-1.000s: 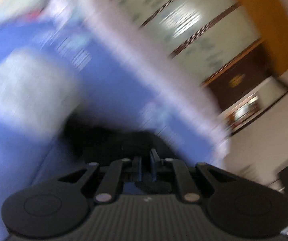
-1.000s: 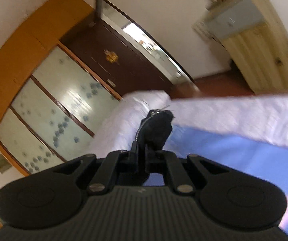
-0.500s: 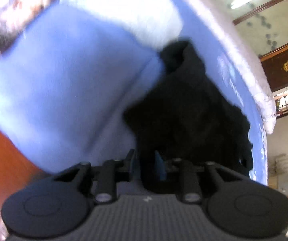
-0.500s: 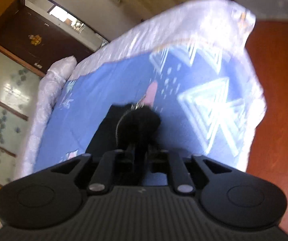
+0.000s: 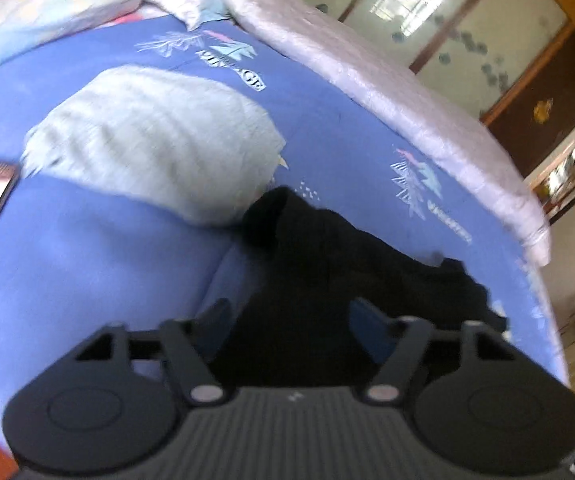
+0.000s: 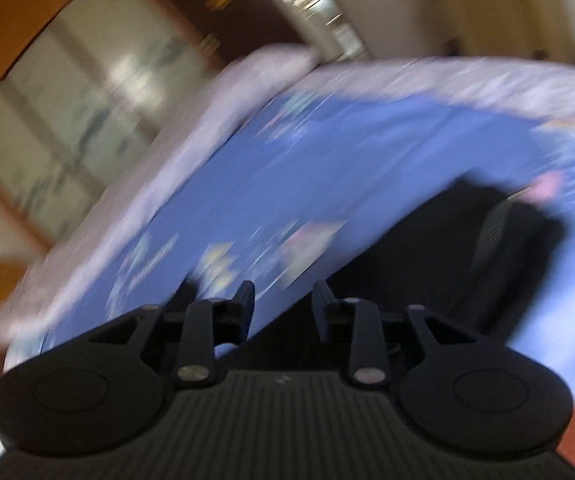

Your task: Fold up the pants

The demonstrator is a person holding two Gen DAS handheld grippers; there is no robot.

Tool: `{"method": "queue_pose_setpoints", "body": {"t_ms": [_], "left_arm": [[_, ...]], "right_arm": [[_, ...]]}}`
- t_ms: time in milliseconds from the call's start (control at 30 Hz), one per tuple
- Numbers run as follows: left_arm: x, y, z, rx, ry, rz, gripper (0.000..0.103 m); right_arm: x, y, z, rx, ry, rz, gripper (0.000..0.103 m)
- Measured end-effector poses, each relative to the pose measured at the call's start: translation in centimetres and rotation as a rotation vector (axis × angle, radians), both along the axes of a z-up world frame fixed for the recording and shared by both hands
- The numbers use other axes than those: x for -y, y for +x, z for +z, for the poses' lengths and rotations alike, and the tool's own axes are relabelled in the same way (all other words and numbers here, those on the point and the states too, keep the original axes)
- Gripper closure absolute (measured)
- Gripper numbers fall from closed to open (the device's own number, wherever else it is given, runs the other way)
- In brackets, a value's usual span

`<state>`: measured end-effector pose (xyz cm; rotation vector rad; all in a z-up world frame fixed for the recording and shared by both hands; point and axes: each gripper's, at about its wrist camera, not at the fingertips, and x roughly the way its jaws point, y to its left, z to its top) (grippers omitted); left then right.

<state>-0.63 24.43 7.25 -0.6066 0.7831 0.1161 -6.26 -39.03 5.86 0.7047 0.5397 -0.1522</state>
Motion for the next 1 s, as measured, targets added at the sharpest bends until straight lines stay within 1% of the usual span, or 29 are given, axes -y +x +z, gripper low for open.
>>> {"method": "queue_pose_setpoints", "body": {"t_ms": [33,67,133,200,233,267,300,333,367,400,467,500,533,567,600,633,667,700,733,767,800,833,867,900,933,1000], "left_arm": [[0.1,1.4,-0.3,-0.014,0.009,-0.004,0.011],[0.3,2.7,-0.8,-0.031,0.013,0.000,0.005],[0.6,5.3,-1.9,-0.054,0.006,0.002,0.005],[0.7,6.4,-2.5,-0.067,0.000,-0.009,0.005],[0.8,7.3,-2.8,-0.074,0.004,-0.012,0.005],[0.9,7.8,-3.0,-0.078,0.007,-0.015,0.008],[1.1,8.3,-3.3,-0.081,0.007,-0.020,0.012],[1.3,8.8,-3.5,-0.088,0.013,-0.022,0.026],[1.6,9.2,-3.6,-0.094,0.028,-0.022,0.054],[1.9,9.5,-3.8,-0.103,0.054,-0.022,0.066],[1.8,9.7,-4.1,-0.095,0.051,-0.025,0.075],[1.8,9.6,-4.0,-0.089,0.042,-0.023,0.078],[1.7,9.3,-3.8,-0.083,0.043,-0.022,0.085],[1.7,9.0,-3.4,-0.075,0.039,-0.025,0.088],[1.5,8.4,-2.8,-0.063,0.033,-0.023,0.090],[1.2,7.7,-2.2,-0.045,0.018,-0.023,0.094],[0.9,6.9,-1.6,-0.027,-0.002,-0.023,0.096],[0.4,6.0,-1.0,-0.010,-0.019,-0.017,0.096],[0.0,4.9,-0.4,0.006,-0.029,-0.007,0.096],[-0.6,3.8,0.1,0.021,-0.037,0.005,0.096],[-1.1,2.8,0.4,0.031,-0.049,0.016,0.096],[-1.7,1.6,0.5,0.040,-0.075,0.025,0.096],[-2.1,0.6,0.4,0.045,-0.108,0.030,0.096],[-2.5,-0.5,0.2,0.047,-0.145,0.032,0.096],[-2.7,-1.4,-0.1,0.043,-0.163,0.035,0.096],[-2.7,-3.0,-0.8,0.025,-0.178,0.028,0.096]], "right_arm": [[-0.8,0.8,-0.3,-0.009,-0.005,0.033,0.068],[-1.6,1.8,-0.6,-0.022,-0.008,0.064,0.068],[-2.7,3.9,-0.6,-0.047,-0.006,0.110,0.068],[-2.6,6.2,-0.5,-0.055,0.004,0.133,0.063],[-2.4,7.4,-0.7,-0.057,0.013,0.140,0.056],[-2.4,8.2,-0.6,-0.063,0.024,0.145,0.049],[-2.3,9.8,-1.0,-0.077,0.042,0.145,0.049],[-2.5,10.8,-1.7,-0.090,0.065,0.151,0.048],[-2.8,11.5,-1.8,-0.103,0.093,0.159,0.048],[-3.3,12.4,-2.5,-0.117,0.125,0.163,0.048],[-4.3,13.7,-3.7,-0.152,0.193,0.152,0.048],[-4.7,14.7,-4.3,-0.169,0.224,0.147,0.048],[-5.2,15.6,-5.0,-0.184,0.257,0.150,0.047],[-5.9,16.2,-5.6,-0.191,0.279,0.161,0.047],[-6.7,16.9,-5.7,-0.183,0.276,0.169,0.049],[-7.6,17.7,-5.3,-0.190,0.234,0.184,0.068],[-8.4,18.0,-4.3,-0.216,0.177,0.200,0.093],[-9.1,18.5,-3.3,-0.216,0.109,0.199,0.093],[-9.4,18.4,-1.9,-0.176,0.070,0.201,0.094],[-9.4,18.0,-0.2,-0.112,0.042,0.204,0.094],[-9.2,17.4,1.7,-0.035,0.012,0.201,0.094],[-9.0,16.0,3.9,0.061,-0.019,0.201,0.094],[-8.7,14.1,6.3,0.165,-0.059,0.209,0.094],[-8.6,12.4,7.8,0.229,-0.098,0.221,0.094],[-8.5,10.0,9.3,0.288,-0.166,0.223,0.094],[-8.5,5.1,10.5,0.342,-0.308,0.214,0.093]]}}
